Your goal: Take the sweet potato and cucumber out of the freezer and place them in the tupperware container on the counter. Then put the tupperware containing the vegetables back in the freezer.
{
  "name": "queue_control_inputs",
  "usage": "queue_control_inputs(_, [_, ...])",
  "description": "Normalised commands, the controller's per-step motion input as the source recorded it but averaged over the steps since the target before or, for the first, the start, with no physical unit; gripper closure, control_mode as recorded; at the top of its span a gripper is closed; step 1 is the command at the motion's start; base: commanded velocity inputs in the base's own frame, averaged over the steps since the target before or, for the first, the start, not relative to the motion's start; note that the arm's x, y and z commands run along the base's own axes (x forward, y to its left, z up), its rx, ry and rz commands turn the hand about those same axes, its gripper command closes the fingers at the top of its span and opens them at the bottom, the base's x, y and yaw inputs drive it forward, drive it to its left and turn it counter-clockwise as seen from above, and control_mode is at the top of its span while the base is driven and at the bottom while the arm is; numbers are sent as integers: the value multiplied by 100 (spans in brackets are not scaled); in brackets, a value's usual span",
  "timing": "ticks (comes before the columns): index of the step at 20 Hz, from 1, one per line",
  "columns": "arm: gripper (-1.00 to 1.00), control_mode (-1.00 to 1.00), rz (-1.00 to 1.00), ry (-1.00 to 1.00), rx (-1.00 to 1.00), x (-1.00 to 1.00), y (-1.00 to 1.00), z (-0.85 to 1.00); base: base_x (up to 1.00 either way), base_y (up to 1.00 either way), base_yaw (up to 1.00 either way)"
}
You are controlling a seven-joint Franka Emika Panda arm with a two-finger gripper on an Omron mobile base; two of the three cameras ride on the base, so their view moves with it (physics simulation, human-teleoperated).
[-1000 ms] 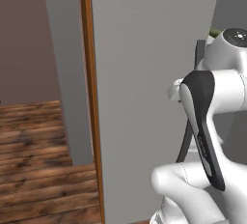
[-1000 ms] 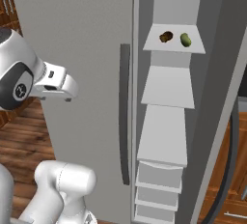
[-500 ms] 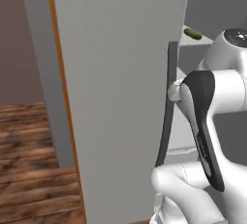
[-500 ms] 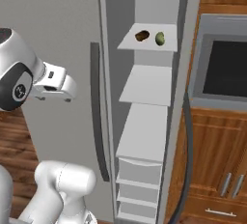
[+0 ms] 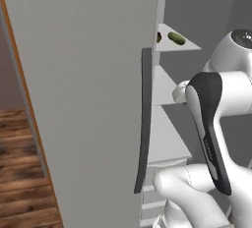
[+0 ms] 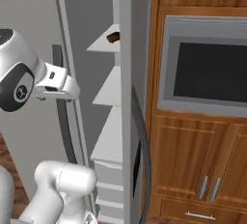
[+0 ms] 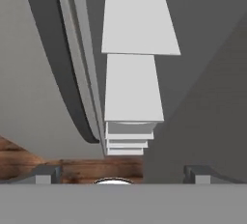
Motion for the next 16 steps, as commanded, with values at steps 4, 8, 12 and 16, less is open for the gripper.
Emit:
queue_control_inputs(4, [-100,100,0,0,0,0,0,0,68,-29,0])
queue_control_inputs(8, [-100,100,0,0,0,0,0,0,72,-32,0])
queue_control_inputs(12, [-100,100,0,0,0,0,0,0,93,-40,0])
queue_control_inputs(16, [-100,100,0,0,0,0,0,0,86,-39,0])
